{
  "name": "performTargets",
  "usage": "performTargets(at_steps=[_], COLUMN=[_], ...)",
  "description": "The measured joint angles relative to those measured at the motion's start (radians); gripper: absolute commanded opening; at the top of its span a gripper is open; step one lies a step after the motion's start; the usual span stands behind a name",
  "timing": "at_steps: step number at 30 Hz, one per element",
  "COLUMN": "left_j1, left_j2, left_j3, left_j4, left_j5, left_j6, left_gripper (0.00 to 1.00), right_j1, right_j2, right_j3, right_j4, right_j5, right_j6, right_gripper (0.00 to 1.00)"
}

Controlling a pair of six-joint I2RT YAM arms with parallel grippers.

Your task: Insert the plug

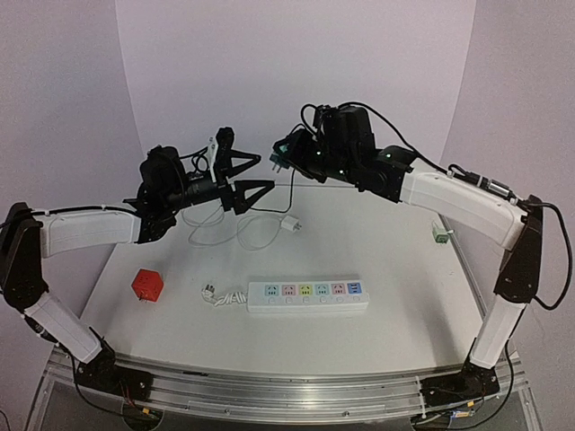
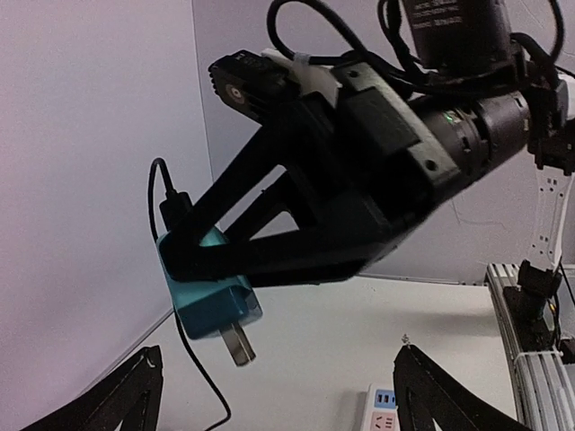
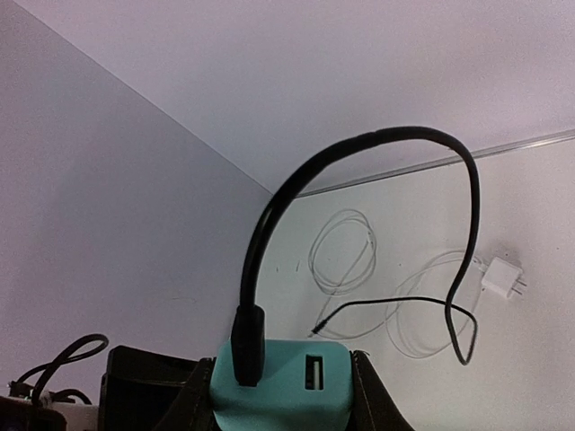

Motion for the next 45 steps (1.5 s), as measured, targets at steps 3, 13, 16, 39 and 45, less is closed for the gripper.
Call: performTargets(at_steps=[3, 13, 16, 39, 45], left_j1=[-0.012, -0.020, -0.020, -0.019, -0.001], left_j2=[0.034, 0.078, 0.078, 0.064, 0.048], left_j3=[0.032, 0.090, 0.090, 0.027, -0.002], left_j4=[0.020, 0.032, 0.040, 0.016, 0.016], left_j5=[-0.034, -0.104, -0.119, -0.131, -0.085], left_j6=[-0.022, -0.034, -0.020, 0.054, 0.055], left_gripper=[0.76, 0.53, 0.45, 0.00, 0.00], right_j1=[0.027, 0.071, 0.071, 0.047, 0.037], right_j2=[0.000, 0.000, 0.001, 0.006, 0.004], right_j3=[0.000, -0.001, -0.003, -0.100, -0.120], right_j4=[0.038, 0.093, 0.103, 0.178, 0.180], right_j5=[0.008, 0.009, 0.006, -0.103, -0.180], right_j6=[-0.003, -0.003, -0.002, 0.005, -0.026], right_gripper=[0.00, 0.00, 0.00, 0.00, 0.11])
